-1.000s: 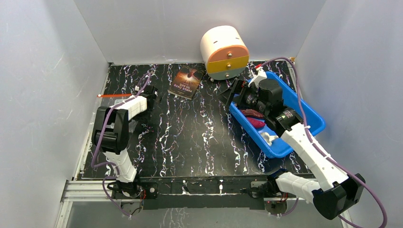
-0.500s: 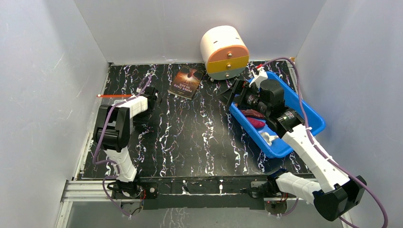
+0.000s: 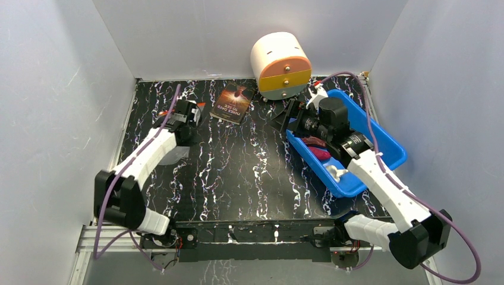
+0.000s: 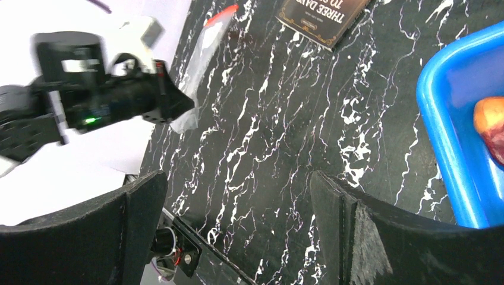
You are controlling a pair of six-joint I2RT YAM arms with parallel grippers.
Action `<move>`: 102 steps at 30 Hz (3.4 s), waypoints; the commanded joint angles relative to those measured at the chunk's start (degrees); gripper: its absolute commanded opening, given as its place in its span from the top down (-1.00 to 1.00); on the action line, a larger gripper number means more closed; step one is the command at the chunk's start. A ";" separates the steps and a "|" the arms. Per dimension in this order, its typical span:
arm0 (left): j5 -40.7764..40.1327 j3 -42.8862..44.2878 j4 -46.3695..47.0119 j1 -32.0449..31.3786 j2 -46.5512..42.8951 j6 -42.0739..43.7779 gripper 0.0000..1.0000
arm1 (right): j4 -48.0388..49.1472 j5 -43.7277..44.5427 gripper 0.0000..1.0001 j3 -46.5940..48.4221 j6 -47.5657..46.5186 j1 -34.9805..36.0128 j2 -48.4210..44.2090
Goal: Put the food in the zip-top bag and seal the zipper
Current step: Pick up the zipper food storage bag at the center of the board.
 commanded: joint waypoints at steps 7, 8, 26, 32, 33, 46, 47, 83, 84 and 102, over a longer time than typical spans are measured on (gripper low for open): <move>38.15 -4.51 5.55 -0.63 -16.15 -2.48 1.00 | 6.07 -0.67 -0.52 7.44 -4.76 3.89 7.86; 39.99 -4.67 6.14 -0.70 -17.02 -3.00 1.00 | 4.56 0.87 -0.51 9.18 -3.42 4.05 9.13; 53.07 -18.91 17.87 -0.76 -24.67 -4.43 1.00 | -10.40 9.06 -0.53 27.03 24.63 4.07 28.88; 54.45 -21.07 19.03 -0.83 -26.93 -4.62 1.00 | -13.92 5.60 -0.40 28.83 25.08 4.17 35.42; 54.39 -21.35 19.12 -0.86 -27.20 -4.64 1.00 | -14.32 4.98 -0.39 28.90 25.38 4.21 35.86; 55.25 -22.57 19.46 -0.85 -27.41 -4.54 1.00 | -5.00 -5.86 0.29 27.23 20.12 4.57 37.76; 55.37 -22.69 19.74 -0.87 -27.51 -4.88 1.00 | -4.93 -5.32 0.47 27.34 18.87 4.57 37.46; 43.52 -13.67 26.93 -0.80 -19.62 -46.41 -0.18 | 24.82 10.87 1.00 -8.93 -24.58 20.28 11.70; 42.31 -14.20 26.14 -0.78 -19.42 -46.52 -0.17 | 26.17 10.72 1.00 -10.42 -23.48 20.34 10.96; 43.92 -23.35 36.39 -0.77 -17.33 -52.28 -0.22 | 36.02 6.69 1.00 -19.15 -15.07 20.77 5.21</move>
